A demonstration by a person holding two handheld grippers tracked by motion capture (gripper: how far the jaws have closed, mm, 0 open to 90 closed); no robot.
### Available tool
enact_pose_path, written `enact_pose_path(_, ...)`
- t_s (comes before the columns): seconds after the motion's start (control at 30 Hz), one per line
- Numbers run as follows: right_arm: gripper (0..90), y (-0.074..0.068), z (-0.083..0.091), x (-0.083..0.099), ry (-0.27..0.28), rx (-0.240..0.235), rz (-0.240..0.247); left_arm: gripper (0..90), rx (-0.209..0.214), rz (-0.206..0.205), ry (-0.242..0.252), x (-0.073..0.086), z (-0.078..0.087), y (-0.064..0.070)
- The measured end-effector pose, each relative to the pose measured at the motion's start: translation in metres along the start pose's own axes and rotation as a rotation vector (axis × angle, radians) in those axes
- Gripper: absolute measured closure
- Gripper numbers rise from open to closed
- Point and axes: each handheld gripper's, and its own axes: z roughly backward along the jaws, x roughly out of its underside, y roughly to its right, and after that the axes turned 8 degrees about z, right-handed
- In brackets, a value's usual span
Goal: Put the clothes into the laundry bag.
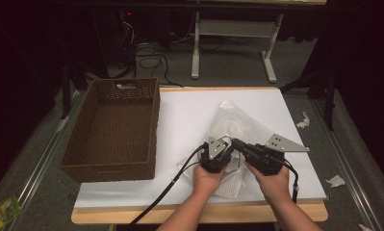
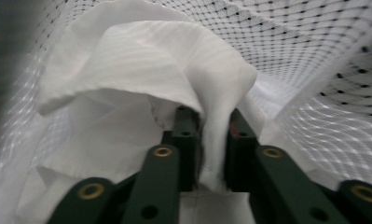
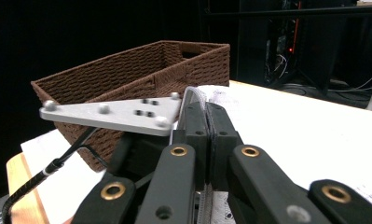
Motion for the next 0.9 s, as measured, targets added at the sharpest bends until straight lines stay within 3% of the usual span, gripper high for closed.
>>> enact_pose_path(0.2, 89.9, 0.003, 0.001, 0.002, -0.005, 0.008, -0.01, 38.7, 0.038, -0.007, 0.039, -0.005, 0.049, -0.005)
enact_pose_path(0.27, 89.9, 0.002, 0.0, 0.002, -0.012, 0.011, -0.008, 34.1, 0.034, -0.011, 0.044, -0.007, 0.069, -0.011)
enact_pose_path(0.37, 89.9, 0.001, -0.001, 0.002, -0.013, 0.012, -0.004, 32.6, -0.004, -0.034, 0.059, -0.01, 0.089, -0.022)
enact_pose_path(0.5, 89.9, 0.0, -0.001, 0.002, -0.011, 0.014, 0.003, 33.8, -0.063, -0.03, 0.057, -0.013, 0.092, -0.036)
enact_pose_path(0.6, 89.9, -0.001, -0.001, 0.002, -0.015, 0.01, 0.003, 34.6, -0.103, -0.042, -0.006, -0.015, 0.072, -0.04)
enact_pose_path(0.67, 89.8, -0.002, -0.001, 0.003, -0.017, 0.012, 0.002, 39.8, -0.133, -0.052, -0.075, -0.016, 0.057, -0.043)
enact_pose_path(0.73, 89.6, -0.003, -0.001, 0.003, -0.017, 0.012, 0.001, 65.7, -0.134, -0.066, -0.098, -0.016, 0.056, -0.047)
enact_pose_path(0.83, 89.5, -0.002, 0.001, 0.005, -0.019, 0.013, -0.01, 87.7, -0.162, -0.07, -0.062, -0.022, 0.08, -0.05)
enact_pose_path(0.9, 89.4, -0.003, -0.001, 0.008, -0.031, -0.001, -0.003, 88.4, -0.171, -0.096, -0.047, -0.022, 0.101, -0.049)
